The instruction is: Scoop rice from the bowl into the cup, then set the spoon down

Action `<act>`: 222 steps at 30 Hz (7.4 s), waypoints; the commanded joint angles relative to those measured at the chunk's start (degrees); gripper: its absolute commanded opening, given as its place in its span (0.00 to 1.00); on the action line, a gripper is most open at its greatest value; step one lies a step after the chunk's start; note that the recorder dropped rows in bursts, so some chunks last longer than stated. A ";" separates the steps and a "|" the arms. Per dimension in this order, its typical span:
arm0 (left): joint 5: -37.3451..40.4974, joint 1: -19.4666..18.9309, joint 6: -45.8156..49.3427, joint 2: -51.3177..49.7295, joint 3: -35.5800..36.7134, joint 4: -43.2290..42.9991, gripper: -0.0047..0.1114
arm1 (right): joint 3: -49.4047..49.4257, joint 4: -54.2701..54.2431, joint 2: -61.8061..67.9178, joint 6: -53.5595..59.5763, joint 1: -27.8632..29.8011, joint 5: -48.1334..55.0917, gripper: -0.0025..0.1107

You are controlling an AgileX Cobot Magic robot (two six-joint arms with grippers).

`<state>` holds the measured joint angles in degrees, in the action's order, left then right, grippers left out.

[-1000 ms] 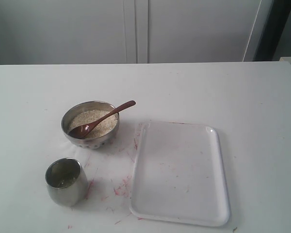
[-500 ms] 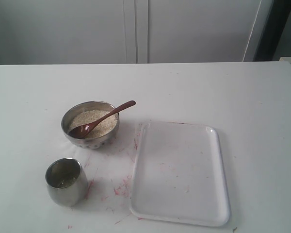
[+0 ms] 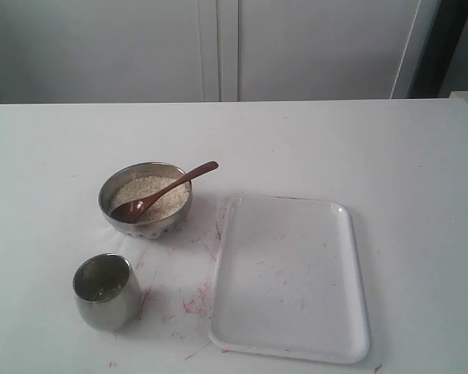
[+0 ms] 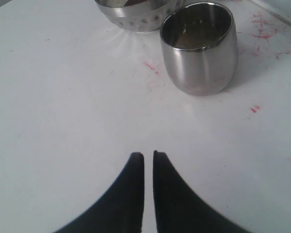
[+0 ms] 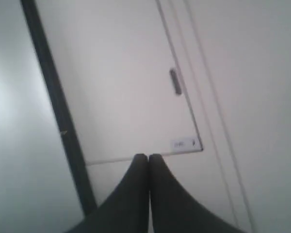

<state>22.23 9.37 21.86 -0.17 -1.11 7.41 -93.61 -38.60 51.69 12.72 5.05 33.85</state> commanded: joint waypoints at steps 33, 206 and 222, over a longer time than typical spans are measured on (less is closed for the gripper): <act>1.41 0.29 0.03 0.17 0.41 0.65 0.16 | -7.13 19.68 33.72 22.82 -30.40 25.21 0.02; 1.41 0.29 0.03 0.17 0.41 0.65 0.16 | -13.74 52.12 77.13 37.12 -36.85 9.33 0.32; 1.41 0.29 0.03 0.17 0.41 0.65 0.16 | -13.74 52.91 77.86 38.69 -36.85 9.32 0.32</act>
<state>22.23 9.37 21.86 -0.17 -1.11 7.52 -107.08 13.86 129.61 50.63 -32.06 43.20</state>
